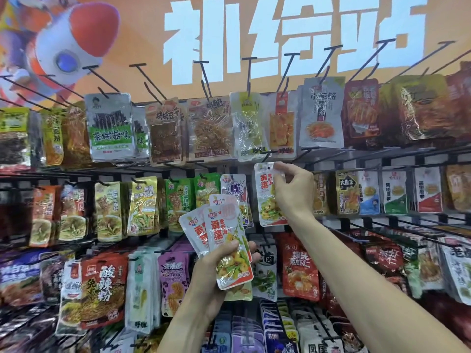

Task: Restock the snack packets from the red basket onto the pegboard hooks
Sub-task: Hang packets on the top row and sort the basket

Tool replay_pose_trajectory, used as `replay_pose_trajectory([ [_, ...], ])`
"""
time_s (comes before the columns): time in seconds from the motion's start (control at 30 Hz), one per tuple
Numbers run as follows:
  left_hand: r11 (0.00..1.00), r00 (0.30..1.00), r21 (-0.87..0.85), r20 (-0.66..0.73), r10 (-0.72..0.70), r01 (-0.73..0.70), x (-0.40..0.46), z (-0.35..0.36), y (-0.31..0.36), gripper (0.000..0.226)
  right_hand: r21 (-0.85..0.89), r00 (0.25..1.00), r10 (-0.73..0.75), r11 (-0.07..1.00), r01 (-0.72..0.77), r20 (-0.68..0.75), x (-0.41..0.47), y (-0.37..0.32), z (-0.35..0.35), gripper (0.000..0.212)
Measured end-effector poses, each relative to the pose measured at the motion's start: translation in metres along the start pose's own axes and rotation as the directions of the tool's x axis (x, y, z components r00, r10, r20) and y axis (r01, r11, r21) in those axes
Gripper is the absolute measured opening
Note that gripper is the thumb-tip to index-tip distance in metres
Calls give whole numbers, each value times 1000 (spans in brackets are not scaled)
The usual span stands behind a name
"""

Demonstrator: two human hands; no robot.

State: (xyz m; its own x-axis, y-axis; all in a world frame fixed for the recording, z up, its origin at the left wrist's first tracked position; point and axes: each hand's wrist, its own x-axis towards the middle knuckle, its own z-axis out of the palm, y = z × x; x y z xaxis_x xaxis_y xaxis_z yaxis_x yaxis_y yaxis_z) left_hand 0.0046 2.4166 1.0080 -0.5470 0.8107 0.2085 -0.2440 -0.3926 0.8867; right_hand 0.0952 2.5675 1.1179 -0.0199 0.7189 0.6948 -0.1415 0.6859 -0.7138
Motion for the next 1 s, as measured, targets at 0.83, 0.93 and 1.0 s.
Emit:
replay_pose_trajectory([
  [0.83, 1000, 999, 15, 36, -12, 11, -6, -10, 5, 59, -169, 999, -44, 985, 39, -26, 4, -15, -4, 25],
  [0.93, 1000, 999, 25, 50, -12, 11, -6, -8, 5, 59, -90, 998, -5, 996, 0, -59, 9, -14, 2, 18],
  [1.0, 1000, 999, 26, 49, -13, 12, -6, -6, 5, 53, -44, 999, 26, 999, -28, -48, 12, -15, 4, 11],
])
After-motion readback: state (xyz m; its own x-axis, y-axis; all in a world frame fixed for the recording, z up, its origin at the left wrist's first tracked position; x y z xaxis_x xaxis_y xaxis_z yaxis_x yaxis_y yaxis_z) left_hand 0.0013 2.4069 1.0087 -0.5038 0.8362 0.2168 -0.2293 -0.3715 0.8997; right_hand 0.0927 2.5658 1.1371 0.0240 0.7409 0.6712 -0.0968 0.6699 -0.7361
